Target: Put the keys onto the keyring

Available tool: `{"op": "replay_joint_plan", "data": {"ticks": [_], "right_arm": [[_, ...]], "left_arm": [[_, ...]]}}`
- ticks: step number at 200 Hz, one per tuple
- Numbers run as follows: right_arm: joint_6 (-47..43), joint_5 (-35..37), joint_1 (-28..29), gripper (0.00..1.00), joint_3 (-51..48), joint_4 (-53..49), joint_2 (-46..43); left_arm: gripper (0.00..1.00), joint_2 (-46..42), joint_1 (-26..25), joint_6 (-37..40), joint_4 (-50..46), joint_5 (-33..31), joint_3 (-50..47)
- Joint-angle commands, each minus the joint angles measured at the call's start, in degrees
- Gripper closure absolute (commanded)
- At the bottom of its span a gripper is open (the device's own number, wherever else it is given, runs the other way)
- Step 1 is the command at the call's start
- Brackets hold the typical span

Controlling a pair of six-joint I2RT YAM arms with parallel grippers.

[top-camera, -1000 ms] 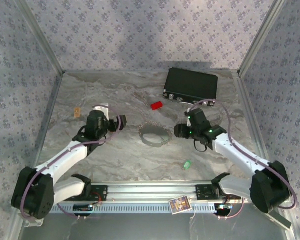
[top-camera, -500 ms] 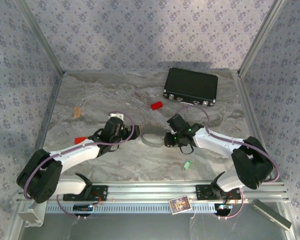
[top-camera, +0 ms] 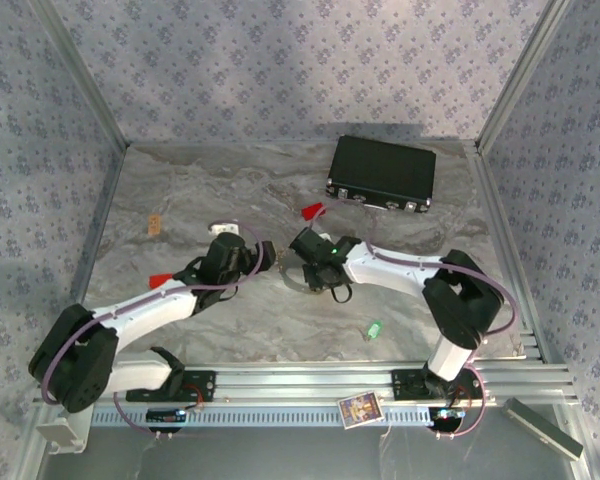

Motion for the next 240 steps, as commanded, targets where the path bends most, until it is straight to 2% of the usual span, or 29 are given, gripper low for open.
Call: {"op": "replay_joint_plan", "data": {"ticks": [1,89,182,240], "right_arm": [[2.46,5.34,1.08,0.69,3.07,-6.85,2.76],[4.04,6.05,1.84,0.71,7.62,-10.39,8.7],[4.19,6.95,2.2,0.74,8.19,-12.6,10.24],[4.21,10.13,2.87,0.77,9.43,-15.25,10.6]], "left_arm": [[0.0,-2.61,-0.32,-2.45,-0.94,-3.23,-0.87],[0.0,-4.2,-0.28,-2.26,-1.63,-4.18,-1.47],[0.0,-5.15,-0.26,-2.36,-1.71,-5.35,-2.01],[0.0,-5.33,-0.33,-2.62,-1.78,-5.4,-1.97]]}}
